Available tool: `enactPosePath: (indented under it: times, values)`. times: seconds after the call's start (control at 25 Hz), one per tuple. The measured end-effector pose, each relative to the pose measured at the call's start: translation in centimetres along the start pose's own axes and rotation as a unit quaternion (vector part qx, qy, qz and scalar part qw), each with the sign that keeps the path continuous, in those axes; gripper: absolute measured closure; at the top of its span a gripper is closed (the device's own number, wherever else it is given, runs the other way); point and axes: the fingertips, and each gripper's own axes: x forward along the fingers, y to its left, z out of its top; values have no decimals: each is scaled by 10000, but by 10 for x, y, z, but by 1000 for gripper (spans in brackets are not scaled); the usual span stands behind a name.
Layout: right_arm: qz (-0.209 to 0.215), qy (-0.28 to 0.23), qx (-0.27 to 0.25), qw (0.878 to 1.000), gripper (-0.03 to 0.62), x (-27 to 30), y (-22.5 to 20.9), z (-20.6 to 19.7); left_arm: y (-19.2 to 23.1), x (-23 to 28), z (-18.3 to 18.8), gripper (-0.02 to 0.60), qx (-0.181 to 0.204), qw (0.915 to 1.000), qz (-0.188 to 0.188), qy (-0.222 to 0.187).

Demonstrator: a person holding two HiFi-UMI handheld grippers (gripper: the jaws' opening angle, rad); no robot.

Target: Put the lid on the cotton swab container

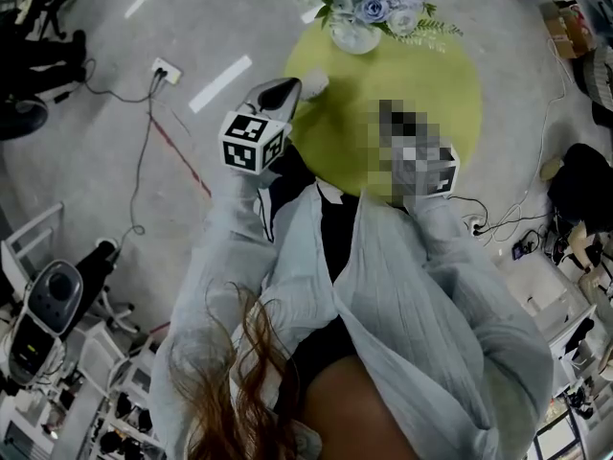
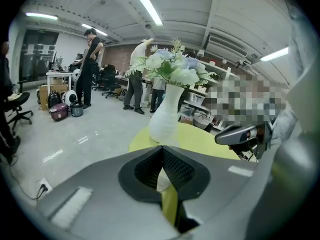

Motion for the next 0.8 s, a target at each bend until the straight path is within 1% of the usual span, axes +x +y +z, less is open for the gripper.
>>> enactPosePath:
  times: [0.28, 0.8]
  values:
    - [87, -16, -39, 10000, 592, -8, -2, -1, -13, -1, -4, 563, 122, 9998, 102, 118]
    - [135, -9, -134, 9998, 592, -21, -14, -7, -17, 6, -18, 563, 6, 9984, 468, 330]
